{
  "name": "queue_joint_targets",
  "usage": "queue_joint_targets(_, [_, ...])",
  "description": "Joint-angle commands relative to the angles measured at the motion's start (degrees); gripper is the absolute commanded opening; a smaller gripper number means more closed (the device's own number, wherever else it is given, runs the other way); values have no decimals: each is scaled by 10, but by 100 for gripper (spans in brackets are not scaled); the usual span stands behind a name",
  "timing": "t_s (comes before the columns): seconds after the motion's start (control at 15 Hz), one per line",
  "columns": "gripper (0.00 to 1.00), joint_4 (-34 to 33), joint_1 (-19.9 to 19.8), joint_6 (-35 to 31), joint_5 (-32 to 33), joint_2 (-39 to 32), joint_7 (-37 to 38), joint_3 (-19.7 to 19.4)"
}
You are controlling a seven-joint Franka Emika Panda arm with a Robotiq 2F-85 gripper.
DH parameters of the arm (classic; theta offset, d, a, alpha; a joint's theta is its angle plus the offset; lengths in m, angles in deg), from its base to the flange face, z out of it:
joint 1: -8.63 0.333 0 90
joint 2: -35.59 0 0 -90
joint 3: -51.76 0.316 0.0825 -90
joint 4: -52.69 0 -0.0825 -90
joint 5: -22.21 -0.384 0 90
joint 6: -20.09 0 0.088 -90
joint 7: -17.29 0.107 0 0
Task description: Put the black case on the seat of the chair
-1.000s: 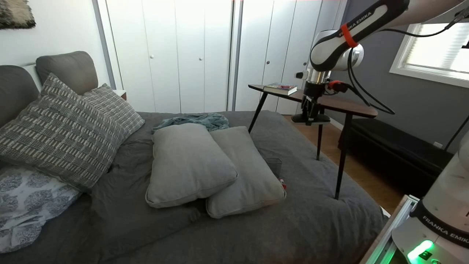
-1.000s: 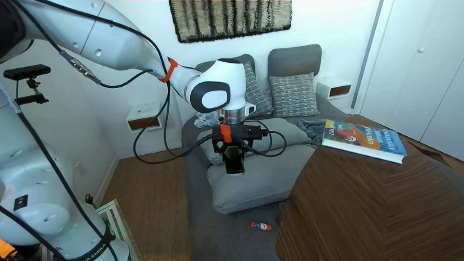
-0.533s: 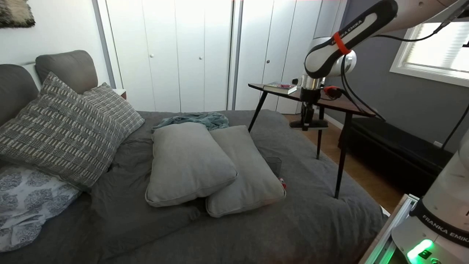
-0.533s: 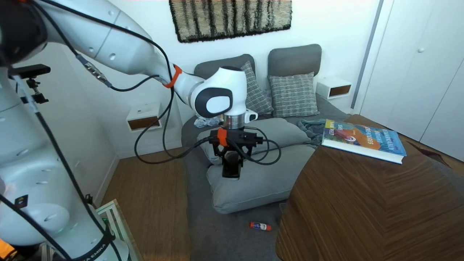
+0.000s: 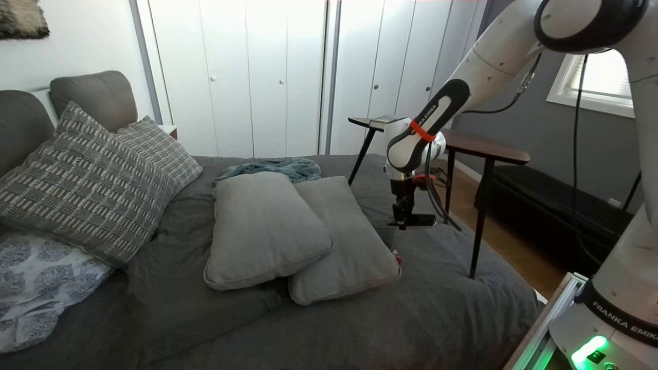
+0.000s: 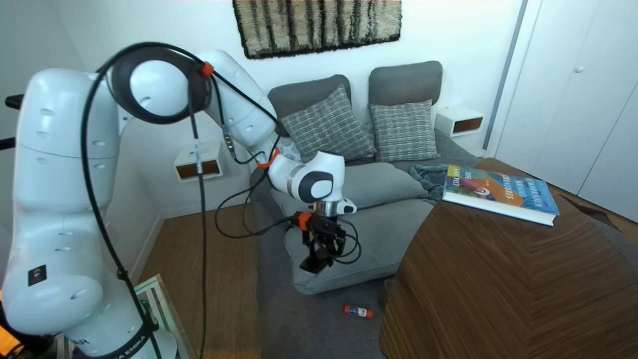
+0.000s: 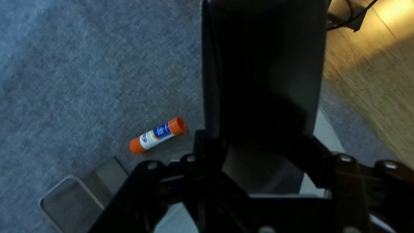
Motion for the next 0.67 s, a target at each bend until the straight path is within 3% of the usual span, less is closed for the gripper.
queue_joint_targets(0.0, [45, -90, -7, 33, 11, -116, 88, -15])
queue_joint_targets(0.33, [45, -134, -52, 85, -25, -192, 143, -29])
queue_joint_targets(0.53, [45, -142, -110, 127, -72, -193, 116, -9])
queue_joint_targets(0.6, [70, -127, -83, 90, -39, -200, 130, -25])
